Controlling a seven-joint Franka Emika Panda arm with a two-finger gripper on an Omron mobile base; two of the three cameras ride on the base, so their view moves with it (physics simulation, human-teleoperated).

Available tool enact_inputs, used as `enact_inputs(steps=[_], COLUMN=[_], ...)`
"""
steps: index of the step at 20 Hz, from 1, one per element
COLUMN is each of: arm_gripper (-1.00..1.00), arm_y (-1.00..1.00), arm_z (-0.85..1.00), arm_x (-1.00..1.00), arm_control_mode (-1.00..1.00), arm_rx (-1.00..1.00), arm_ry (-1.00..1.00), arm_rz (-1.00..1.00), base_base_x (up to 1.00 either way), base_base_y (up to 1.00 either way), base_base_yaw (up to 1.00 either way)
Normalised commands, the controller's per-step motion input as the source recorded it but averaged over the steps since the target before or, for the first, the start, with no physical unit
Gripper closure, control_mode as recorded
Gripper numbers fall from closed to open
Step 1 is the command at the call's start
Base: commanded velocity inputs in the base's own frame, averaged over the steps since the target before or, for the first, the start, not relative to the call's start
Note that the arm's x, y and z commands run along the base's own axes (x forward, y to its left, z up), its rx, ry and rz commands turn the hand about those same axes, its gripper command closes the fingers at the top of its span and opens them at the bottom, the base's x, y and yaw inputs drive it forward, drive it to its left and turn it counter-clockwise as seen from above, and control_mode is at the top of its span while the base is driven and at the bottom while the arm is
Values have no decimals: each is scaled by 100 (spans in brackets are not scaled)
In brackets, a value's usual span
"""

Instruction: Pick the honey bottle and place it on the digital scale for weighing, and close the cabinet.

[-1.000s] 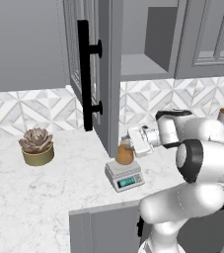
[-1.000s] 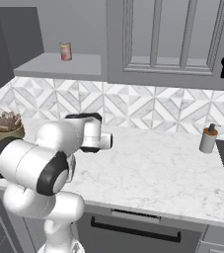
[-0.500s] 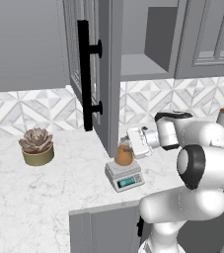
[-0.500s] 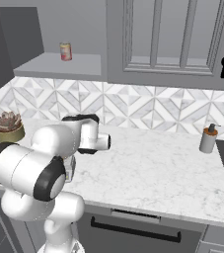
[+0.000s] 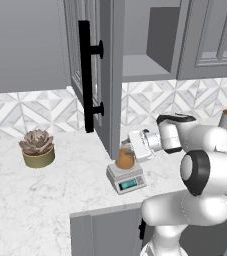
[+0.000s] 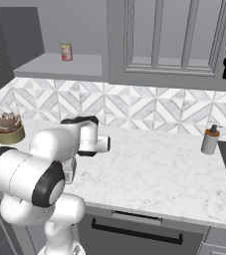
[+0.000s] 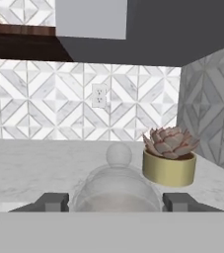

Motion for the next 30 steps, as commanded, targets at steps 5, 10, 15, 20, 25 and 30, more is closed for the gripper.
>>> enact_inputs(steps=[5,10,15,20,25,30], arm_gripper=[100,-100,-100,-100,-100,-100], arm_y=[12,8,0,0,0,0], arm_z=[-4,-22,-1,0,7,23], arm_x=[-24,2,-22,-12,0,0], arm_control_mode=[-100,-100,-100,-100,-100,-100], arm_rx=[0,0,0,0,0,0], arm_ry=[0,0,0,0,0,-4], arm_rz=[0,0,0,0,0,0], base_base_x=[0,0,0,0,0,0], base_base_y=[0,0,0,0,0,0], base_base_yaw=[0,0,0,0,0,0])
